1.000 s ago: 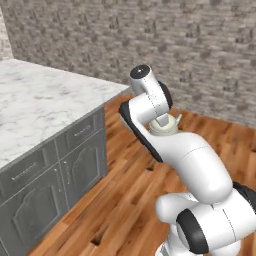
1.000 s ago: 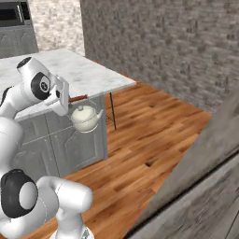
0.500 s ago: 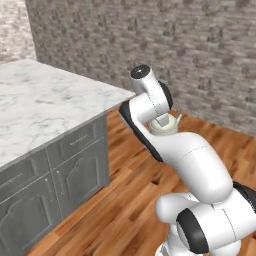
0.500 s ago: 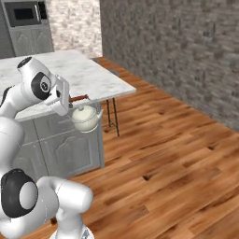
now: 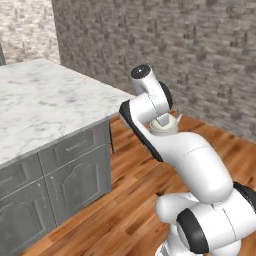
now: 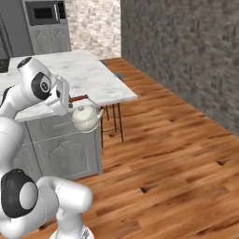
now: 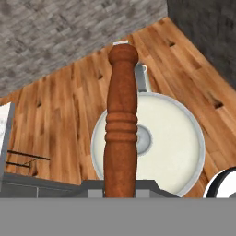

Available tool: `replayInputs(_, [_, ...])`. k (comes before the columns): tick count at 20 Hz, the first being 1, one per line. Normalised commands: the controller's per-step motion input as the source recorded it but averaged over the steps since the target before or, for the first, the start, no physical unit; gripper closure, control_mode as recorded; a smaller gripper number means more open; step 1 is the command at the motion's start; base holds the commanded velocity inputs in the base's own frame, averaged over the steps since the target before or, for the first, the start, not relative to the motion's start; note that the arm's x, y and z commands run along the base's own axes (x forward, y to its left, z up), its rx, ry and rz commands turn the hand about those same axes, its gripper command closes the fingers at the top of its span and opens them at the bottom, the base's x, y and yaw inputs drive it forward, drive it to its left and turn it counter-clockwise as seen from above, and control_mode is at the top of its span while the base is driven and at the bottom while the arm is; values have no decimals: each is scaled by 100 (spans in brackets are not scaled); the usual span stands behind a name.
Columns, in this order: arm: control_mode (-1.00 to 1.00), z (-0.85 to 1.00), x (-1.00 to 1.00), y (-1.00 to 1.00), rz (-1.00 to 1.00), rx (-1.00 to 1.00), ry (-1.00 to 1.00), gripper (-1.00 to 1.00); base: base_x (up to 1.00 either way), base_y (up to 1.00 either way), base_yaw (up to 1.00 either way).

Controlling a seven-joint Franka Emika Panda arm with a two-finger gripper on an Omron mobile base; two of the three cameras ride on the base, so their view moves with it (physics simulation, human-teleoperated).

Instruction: The kettle is done boiling. Turn off the stove, then wait for 300 timesteps before moving the kettle to the dining table.

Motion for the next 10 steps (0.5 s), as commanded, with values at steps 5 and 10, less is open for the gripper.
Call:
replayInputs(5, [100, 0, 0, 0, 0, 0, 0, 100, 61, -35, 27])
replayInputs(10, [100, 0, 0, 0, 0, 0, 0, 100, 59, -32, 26])
